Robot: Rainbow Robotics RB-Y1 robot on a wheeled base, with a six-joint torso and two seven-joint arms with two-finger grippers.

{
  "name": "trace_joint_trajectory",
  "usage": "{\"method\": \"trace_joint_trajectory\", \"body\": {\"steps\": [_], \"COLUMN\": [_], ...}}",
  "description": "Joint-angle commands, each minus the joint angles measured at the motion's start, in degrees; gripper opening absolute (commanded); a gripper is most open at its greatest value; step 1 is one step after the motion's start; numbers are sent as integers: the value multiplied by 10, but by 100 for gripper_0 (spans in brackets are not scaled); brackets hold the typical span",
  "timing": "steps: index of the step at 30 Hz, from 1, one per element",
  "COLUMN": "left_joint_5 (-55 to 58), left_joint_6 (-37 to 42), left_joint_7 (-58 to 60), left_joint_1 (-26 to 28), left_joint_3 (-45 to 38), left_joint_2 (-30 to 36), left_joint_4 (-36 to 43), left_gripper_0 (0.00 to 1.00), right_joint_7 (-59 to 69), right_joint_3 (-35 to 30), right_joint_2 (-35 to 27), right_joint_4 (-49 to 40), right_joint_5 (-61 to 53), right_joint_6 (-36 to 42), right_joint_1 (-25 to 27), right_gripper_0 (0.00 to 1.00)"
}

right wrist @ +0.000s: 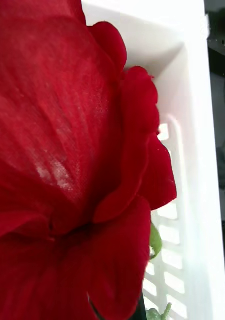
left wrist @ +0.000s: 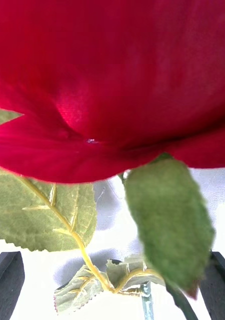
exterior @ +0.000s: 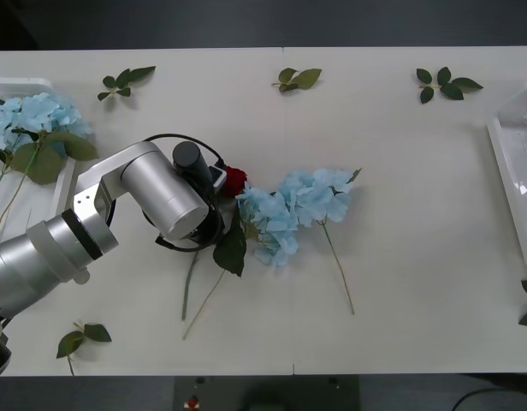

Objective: Put the red flowers into the right box and the blue flowers into the left box

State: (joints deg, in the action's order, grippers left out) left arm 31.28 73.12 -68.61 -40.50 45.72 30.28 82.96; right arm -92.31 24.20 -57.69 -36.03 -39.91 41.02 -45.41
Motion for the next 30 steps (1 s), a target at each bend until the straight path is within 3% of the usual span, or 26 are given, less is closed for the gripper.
{"method": "trace_joint_trajectory", "body": {"steps": [1, 2, 3, 7, 8, 9, 10, 15, 20, 26, 30], "left_joint_5": [0, -1, -2, -3, -3, -3, -3, -13, -26, -35, -37], "left_joint_6": [4, 4, 4, 4, 4, 4, 4, 4, 4, 4, 5], "left_joint_7": [-15, -15, -15, -14, -14, -15, -16, -17, -16, -20, -25], "left_joint_1": [-19, -19, -19, -19, -19, -19, -19, -20, -19, -10, 16], "left_joint_3": [-4, -3, -4, -3, -4, -3, -4, -4, -17, -56, -109], "left_joint_2": [-11, -12, -12, -13, -13, -12, -12, -12, -8, 9, 29], "left_joint_4": [-8, -9, -9, -9, -9, -9, -9, -6, 16, 56, 104], "left_gripper_0": [96, 90, 77, 17, 2, 0, 0, 0, 0, 0, 0], "right_joint_7": [30, 32, 32, 33, 33, 33, 32, 26, 17, 6, -36], "right_joint_3": [1, 1, 1, 1, 0, -1, -1, -9, -14, -15, -14], "right_joint_2": [12, 14, 14, 14, 13, 13, 14, 13, 12, 11, 5], "right_joint_4": [21, 25, 26, 30, 31, 32, 35, 54, 64, 64, 49], "right_joint_5": [3, 3, 3, 8, 11, 18, 22, 29, 30, 19, -45], "right_joint_6": [-24, -27, -27, -27, -27, -27, -27, -33, -36, -36, -35], "right_joint_1": [-12, -13, -12, -12, -12, -12, -12, -12, -12, -12, -12], "right_gripper_0": [0, 0, 0, 1, 8, 26, 36, 72, 86, 95, 99]}}
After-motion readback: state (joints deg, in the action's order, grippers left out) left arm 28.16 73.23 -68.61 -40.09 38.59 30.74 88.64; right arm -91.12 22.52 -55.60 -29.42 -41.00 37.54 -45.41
